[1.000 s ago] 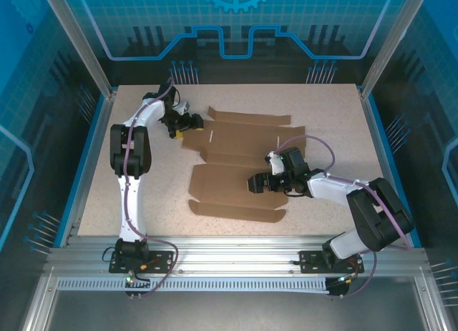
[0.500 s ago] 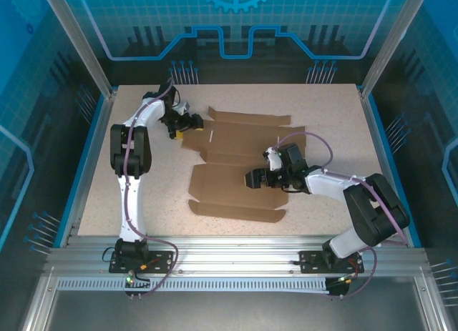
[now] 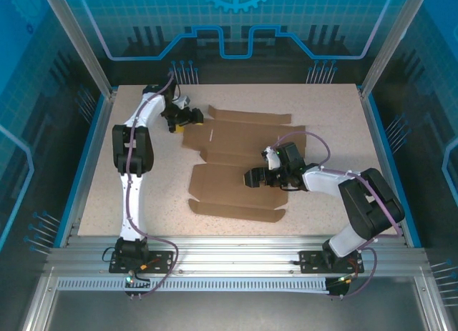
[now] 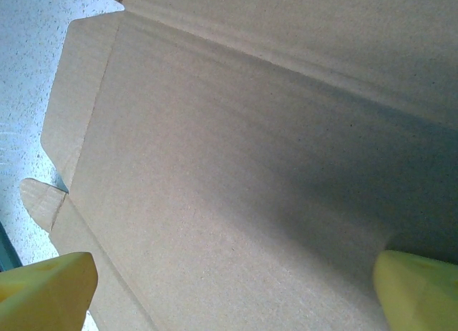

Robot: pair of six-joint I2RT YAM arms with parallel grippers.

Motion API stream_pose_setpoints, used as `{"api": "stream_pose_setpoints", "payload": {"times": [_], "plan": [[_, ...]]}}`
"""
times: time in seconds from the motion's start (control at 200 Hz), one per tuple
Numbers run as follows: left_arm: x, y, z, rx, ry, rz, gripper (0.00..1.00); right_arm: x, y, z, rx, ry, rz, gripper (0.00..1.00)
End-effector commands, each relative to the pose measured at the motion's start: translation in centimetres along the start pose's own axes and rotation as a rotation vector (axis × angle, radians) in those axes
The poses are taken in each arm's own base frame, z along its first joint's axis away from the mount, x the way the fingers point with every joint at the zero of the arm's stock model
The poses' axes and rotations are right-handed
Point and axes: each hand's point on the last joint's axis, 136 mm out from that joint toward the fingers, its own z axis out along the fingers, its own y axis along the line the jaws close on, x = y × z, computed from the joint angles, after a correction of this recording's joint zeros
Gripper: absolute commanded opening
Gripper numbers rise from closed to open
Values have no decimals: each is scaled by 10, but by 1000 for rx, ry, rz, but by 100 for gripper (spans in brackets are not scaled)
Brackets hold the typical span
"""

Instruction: Fold the paper box

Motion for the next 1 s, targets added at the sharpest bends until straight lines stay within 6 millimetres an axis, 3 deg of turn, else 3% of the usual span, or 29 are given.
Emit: {"api": "stream_pose_setpoints", "payload": {"times": [0.0, 0.33, 0.555, 0.991], "plan": [[2, 8, 5, -21, 33, 1, 89, -3, -4, 0, 5, 2, 3, 100], [3, 14, 15, -27, 54, -8, 92, 2, -9, 9, 4, 28, 17, 100], [6, 0, 17, 50, 69, 8, 89, 6, -12, 13, 3, 47, 28, 100], [12, -29, -6, 134, 74, 92, 63, 8, -13, 17, -4, 63, 38, 100]]}}
